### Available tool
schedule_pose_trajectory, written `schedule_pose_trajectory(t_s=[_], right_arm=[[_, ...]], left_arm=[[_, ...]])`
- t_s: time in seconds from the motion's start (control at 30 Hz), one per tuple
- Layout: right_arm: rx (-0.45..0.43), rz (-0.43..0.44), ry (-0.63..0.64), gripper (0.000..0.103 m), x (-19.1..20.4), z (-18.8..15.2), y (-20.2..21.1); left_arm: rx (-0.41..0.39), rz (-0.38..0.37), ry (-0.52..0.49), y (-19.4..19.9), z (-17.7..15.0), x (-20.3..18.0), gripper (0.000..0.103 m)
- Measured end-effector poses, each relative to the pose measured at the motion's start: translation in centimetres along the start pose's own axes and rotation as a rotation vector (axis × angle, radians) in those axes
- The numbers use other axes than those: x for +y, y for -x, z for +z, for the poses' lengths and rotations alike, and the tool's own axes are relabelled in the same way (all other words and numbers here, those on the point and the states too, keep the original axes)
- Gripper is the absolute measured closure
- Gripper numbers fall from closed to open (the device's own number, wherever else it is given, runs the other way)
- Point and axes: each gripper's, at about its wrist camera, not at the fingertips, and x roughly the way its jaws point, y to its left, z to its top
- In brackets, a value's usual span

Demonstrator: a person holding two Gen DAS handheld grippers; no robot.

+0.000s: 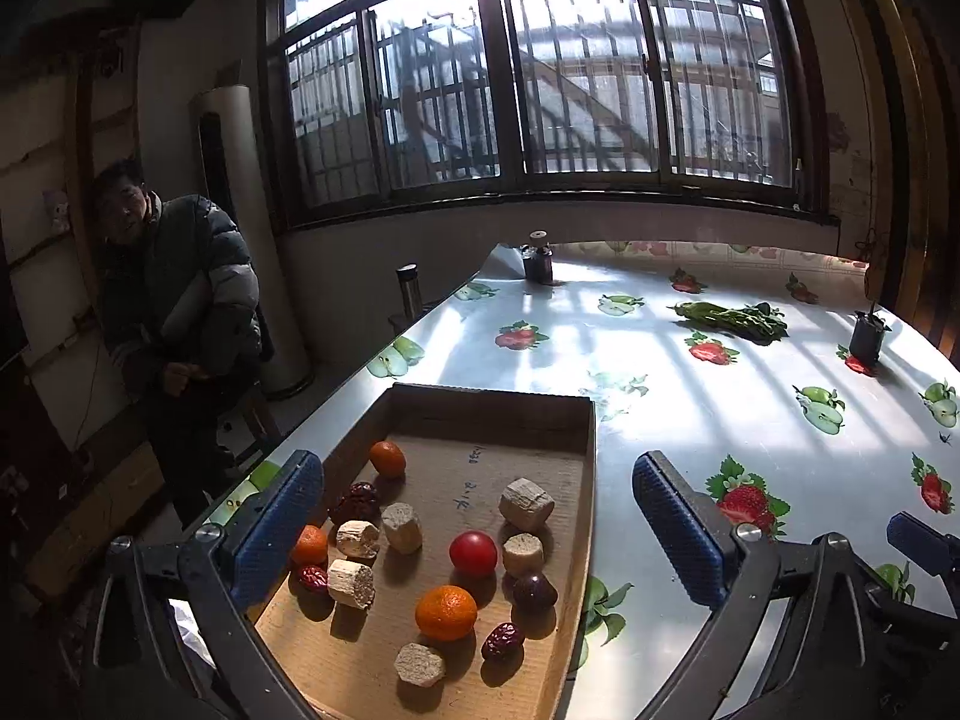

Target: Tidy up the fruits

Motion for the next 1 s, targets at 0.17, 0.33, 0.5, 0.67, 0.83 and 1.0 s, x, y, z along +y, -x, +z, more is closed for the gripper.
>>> schedule_pose_trajectory(t_s=[0.17,0.33,0.5,0.67,0.83,1.0], right_arm=[[0.016,0.014,0.04,0.023,1.4,-0.4,-0.5],[0.025,0.012,0.106,0.022,3.5,-1.0,-0.8],[0.037,0.008,0.182,0.021,5.6,-1.3,-1.2],[0.021,-0.017,0.217,0.017,6.3,-1.3,-1.6],[0.052,0.0,0.229,0.017,7.1,-1.5,-2.3],[0.048,0.009,0.253,0.017,7.9,-1.9,-2.0]], left_arm=[[0.071,-0.07,0.114,-0.9,-0.2,2.6,0.0],[0.132,-0.136,0.114,-1.8,-1.1,2.9,0.0],[0.141,-0.14,0.078,-2.0,-1.5,2.8,0.0],[0.111,-0.132,0.082,-1.5,-1.3,3.3,0.0],[0.091,-0.149,0.083,-1.2,-1.7,3.6,0.0],[0.092,-0.138,0.095,-1.0,-1.6,3.9,0.0]])
